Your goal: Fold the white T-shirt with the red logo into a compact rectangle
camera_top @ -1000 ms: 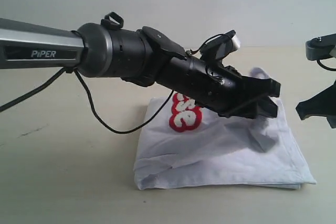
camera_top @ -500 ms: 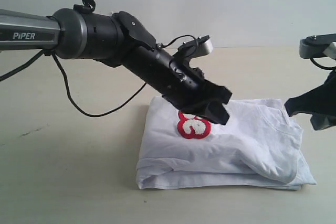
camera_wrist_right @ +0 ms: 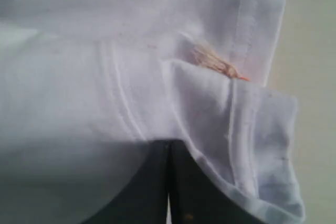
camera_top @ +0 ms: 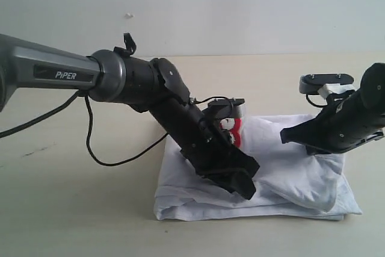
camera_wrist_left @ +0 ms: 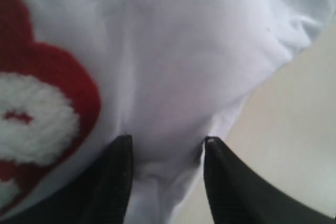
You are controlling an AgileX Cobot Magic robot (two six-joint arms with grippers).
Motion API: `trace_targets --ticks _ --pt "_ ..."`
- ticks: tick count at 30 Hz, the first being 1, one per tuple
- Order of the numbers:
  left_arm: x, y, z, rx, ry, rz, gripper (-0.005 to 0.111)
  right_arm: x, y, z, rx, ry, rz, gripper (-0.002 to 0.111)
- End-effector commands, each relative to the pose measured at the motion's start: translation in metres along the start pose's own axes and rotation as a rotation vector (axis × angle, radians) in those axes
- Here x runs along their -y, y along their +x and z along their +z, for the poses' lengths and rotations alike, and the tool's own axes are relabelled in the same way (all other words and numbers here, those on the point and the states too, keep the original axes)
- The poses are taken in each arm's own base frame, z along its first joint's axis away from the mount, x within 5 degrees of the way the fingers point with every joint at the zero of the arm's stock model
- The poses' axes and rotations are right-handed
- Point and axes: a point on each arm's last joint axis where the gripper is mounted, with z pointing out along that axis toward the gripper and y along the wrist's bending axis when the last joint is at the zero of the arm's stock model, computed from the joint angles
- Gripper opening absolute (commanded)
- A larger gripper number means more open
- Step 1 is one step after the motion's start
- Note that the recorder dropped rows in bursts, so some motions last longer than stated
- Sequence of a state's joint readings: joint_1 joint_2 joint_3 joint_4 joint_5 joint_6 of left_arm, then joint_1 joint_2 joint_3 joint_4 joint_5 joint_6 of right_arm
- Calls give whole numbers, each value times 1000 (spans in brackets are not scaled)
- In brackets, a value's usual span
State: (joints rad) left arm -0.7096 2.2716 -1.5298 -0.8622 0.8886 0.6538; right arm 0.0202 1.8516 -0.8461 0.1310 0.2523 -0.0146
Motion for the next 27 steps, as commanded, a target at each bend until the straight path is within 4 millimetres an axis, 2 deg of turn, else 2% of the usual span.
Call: trace_targets --ticks 1,4,8,14,15,19,22,24,26,27 --pt "-24 18 -3 -90 -43 -50 45 -3 6 18 -28 1 -17 0" --pt "-47 28 -14 -107 -34 -125 45 -23 9 21 -25 -21 -76 0" --pt "-64 34 -28 -116 -18 -174 45 -45 7 19 1 -52 -121 0" --pt "-83 41 -44 -141 -18 -217 45 -77 -9 11 29 -100 -160 0" --pt "-88 43 -49 -140 -19 -229 45 -85 -16 7 52 -114 -163 0" --pt "-99 46 -59 -130 -15 -260 45 -91 -26 2 50 -131 -146 0" --pt "-102 48 -66 -130 11 -274 44 -91 -27 2 57 -129 -155 0" --pt "-96 47 -75 -116 95 -258 44 -91 -27 2 59 -128 -159 0" --pt "-87 41 -88 -49 185 -235 44 -91 -27 2 56 -128 -159 0" --pt "-82 34 -100 31 221 -207 44 -90 -26 2 47 -127 -159 0"
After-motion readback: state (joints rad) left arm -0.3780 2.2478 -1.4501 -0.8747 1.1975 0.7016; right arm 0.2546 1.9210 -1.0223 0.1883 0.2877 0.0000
